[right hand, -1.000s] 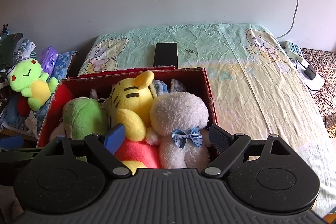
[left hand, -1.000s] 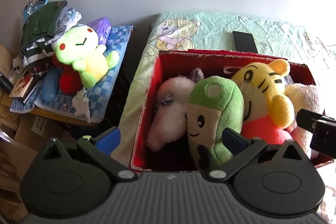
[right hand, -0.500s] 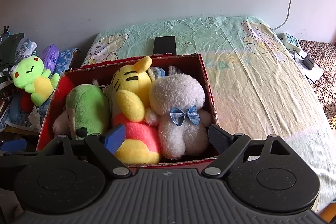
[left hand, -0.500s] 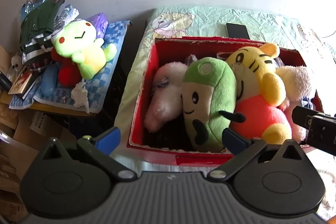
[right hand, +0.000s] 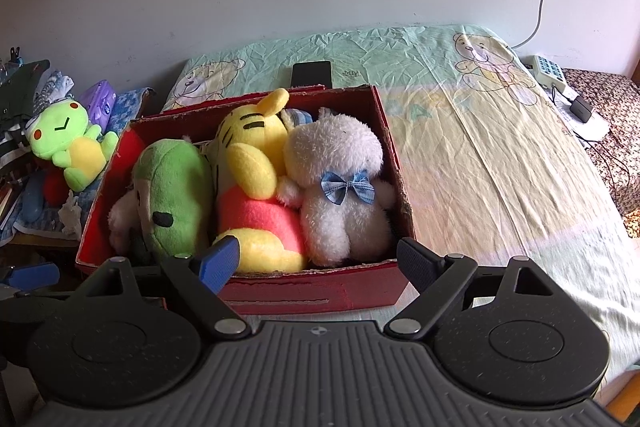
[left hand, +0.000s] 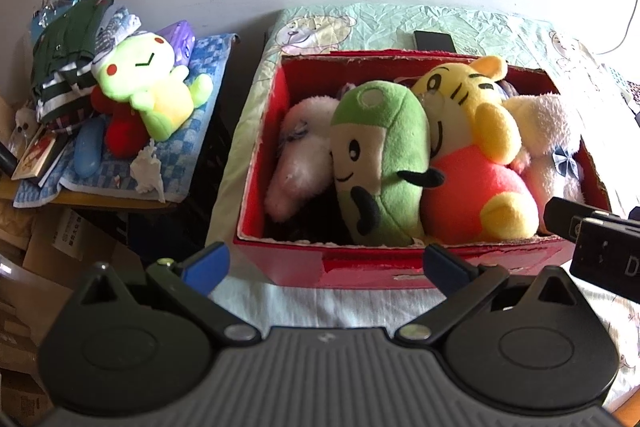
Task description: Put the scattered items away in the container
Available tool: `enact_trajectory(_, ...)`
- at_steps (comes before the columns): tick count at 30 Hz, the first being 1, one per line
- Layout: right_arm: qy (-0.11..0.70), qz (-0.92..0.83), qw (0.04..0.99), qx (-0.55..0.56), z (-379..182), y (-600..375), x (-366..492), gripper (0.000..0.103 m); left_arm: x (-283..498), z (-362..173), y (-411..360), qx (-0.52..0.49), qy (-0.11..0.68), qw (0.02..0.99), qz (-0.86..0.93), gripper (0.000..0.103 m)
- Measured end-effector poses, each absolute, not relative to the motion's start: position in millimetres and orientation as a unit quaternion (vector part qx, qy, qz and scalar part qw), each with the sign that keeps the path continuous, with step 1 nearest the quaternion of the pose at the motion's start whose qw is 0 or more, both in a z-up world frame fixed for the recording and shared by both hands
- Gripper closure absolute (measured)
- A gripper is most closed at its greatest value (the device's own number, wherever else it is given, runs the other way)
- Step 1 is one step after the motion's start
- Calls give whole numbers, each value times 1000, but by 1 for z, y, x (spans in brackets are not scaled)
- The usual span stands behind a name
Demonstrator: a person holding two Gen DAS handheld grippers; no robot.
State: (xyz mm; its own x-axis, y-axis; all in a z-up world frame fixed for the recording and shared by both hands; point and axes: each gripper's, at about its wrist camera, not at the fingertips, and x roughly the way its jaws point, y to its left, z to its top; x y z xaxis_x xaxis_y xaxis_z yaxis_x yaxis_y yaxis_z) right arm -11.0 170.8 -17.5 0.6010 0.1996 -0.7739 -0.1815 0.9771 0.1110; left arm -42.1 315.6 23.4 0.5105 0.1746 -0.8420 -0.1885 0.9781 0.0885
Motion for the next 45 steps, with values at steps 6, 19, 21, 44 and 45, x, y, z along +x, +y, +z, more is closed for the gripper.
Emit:
enact_trajectory(6, 441, 103, 891, 7, -20, 171, -16, 15, -46, 18, 310, -3, 490, 866, 97, 0)
enact_trajectory(19, 462, 88, 882, 6, -29, 159, -21, 15, -48, 7, 313, -15, 513, 852, 103, 0)
enact_trajectory(21, 456, 88, 886, 6, -25, 159, -22, 15, -48, 9, 311, -15, 512, 853, 102, 0)
enact_trajectory(44, 459, 127, 879, -2, -10, 171, 42, 14, 16, 33, 322, -28, 512, 848, 136, 0)
enact_trajectory(45, 460, 128, 878, 0, -10, 172, 45, 14, 19, 33, 322, -28, 512, 848, 136, 0)
